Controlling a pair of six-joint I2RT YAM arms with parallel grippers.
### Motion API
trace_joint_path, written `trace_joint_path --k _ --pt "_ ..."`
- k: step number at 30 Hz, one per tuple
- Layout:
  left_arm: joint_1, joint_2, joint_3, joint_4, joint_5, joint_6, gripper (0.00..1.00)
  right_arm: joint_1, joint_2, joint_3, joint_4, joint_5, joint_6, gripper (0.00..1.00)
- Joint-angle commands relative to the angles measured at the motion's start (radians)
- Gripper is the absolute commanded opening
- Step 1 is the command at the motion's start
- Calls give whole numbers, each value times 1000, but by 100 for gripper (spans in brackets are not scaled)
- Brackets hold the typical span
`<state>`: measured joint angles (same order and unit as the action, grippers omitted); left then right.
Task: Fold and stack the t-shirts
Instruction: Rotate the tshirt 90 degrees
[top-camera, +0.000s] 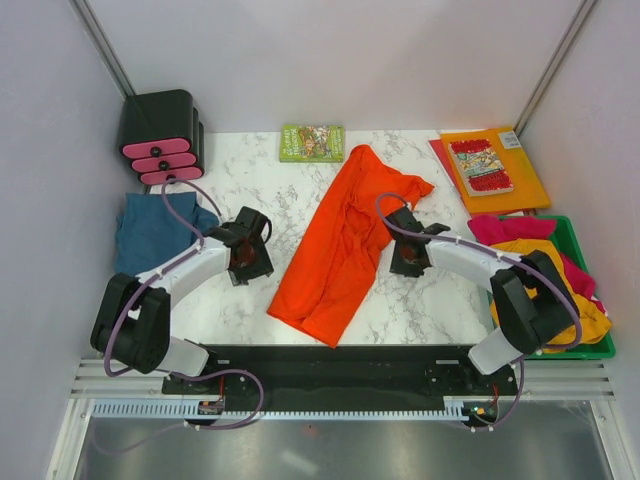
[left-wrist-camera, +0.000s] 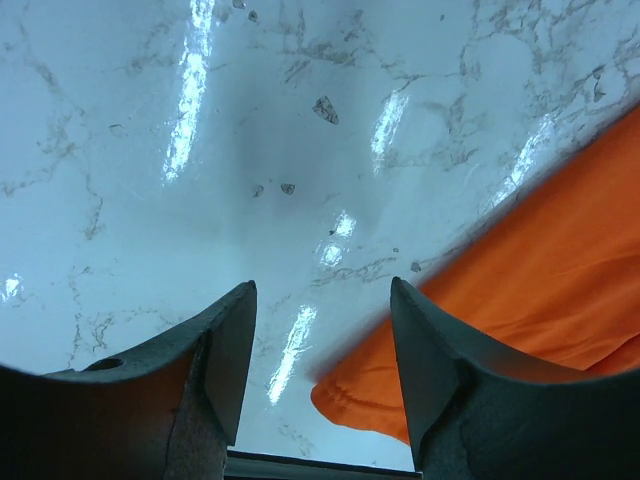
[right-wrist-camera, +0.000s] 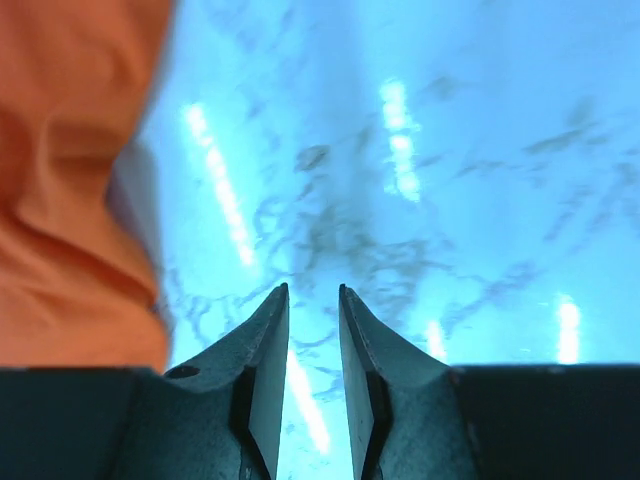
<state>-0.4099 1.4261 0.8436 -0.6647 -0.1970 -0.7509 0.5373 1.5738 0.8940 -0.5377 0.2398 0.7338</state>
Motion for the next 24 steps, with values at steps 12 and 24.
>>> trace_joint_path --k 12,24 --pt "-41 92 -26 134 191 42 65 44 -258 -67 30 111 98 42" --pt "-84 272 43 135 235 47 59 -197 437 660 -206 210 -36 38"
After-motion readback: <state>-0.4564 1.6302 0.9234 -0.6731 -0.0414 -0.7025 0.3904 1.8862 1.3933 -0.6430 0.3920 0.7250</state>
